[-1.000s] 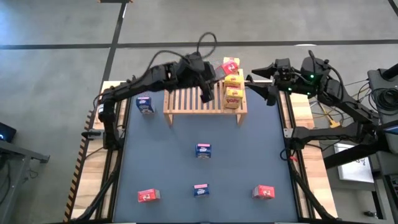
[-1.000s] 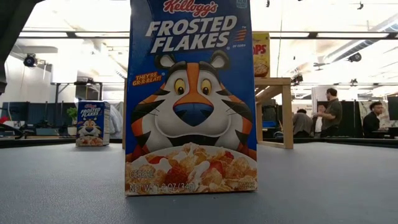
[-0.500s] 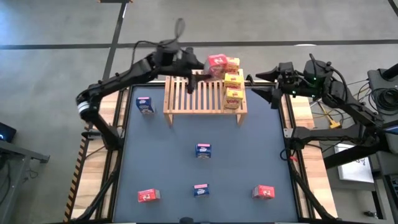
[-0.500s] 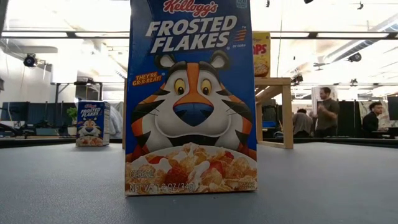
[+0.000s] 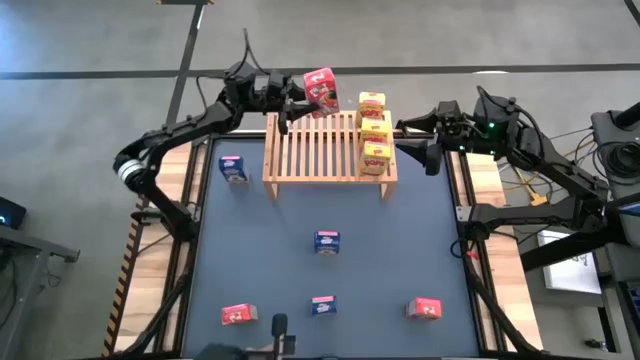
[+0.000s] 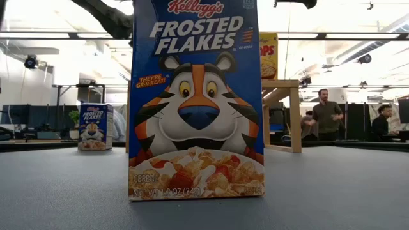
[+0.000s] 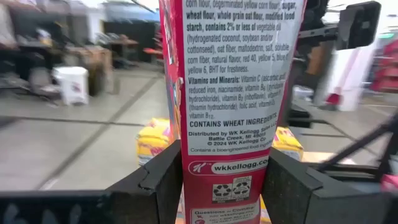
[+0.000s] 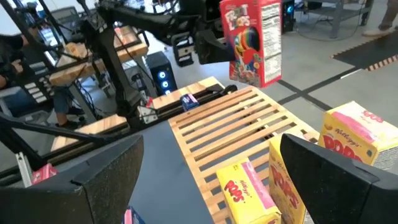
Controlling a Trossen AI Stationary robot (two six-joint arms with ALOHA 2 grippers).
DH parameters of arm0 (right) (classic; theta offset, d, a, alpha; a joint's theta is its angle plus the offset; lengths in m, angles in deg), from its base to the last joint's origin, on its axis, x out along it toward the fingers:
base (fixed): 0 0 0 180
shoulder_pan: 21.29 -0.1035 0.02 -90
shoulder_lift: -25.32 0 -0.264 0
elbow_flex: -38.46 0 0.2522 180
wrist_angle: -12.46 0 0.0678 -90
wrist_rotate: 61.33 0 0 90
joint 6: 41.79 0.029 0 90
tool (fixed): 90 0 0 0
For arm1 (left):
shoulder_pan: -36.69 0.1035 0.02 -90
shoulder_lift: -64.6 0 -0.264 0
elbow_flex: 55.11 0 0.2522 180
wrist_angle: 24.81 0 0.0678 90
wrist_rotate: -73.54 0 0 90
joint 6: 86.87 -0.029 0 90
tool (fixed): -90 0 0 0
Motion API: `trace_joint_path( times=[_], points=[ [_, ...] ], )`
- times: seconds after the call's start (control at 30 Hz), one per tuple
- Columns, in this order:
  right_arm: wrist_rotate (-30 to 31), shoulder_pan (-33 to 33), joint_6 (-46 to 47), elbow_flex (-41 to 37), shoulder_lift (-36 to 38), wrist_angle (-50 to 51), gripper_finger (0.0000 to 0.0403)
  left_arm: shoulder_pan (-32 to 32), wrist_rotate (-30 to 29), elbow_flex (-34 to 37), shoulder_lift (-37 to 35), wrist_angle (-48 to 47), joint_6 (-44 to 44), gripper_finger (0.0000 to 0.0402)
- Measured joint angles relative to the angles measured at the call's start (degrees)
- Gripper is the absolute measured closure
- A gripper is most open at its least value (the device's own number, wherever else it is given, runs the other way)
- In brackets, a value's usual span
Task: Stack cereal on shelf
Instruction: Put the top red cereal box on the shelf
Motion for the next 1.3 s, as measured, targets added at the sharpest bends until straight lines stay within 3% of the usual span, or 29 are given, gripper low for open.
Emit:
trace_joint_path(
  times=[0.27,0.47,1.07,1.3],
  points=[
    [-0.05,0.00,-0.72,-0.04,-0.64,2.07,0.0037,1.17,7.27,-11.94,10.34,-10.46,-2.55,0.0237],
    [-0.04,0.00,-0.71,-0.14,1.31,3.39,0.0037,2.54,7.21,-18.00,16.79,-16.19,-5.65,0.0237],
    [0.05,0.00,-1.20,-3.36,3.74,2.78,0.0037,3.49,5.52,-18.92,21.77,-16.19,-6.20,0.0237],
    [0.05,0.02,-1.39,-3.89,3.85,2.36,0.0037,3.40,0.81,-18.83,21.77,-24.29,-12.36,0.0237]
  ],
)
